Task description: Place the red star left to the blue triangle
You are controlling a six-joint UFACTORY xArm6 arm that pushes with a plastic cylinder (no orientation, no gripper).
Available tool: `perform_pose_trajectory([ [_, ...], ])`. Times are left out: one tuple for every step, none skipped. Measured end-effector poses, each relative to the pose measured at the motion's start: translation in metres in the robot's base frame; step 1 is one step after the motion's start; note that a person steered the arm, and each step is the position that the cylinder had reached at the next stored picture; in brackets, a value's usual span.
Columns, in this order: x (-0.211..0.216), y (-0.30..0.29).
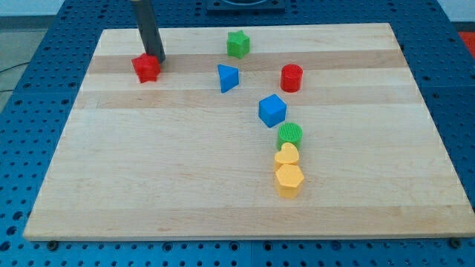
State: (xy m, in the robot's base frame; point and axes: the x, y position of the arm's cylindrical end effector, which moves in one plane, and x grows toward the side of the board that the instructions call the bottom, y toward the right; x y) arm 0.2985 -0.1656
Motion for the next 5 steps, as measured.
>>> perform_pose_trajectory([
  [-0.021, -0.068],
  [-0.002, -0.092],
  [0.014, -0.01],
  [0.018, 0.099],
  [0.03, 0.07],
])
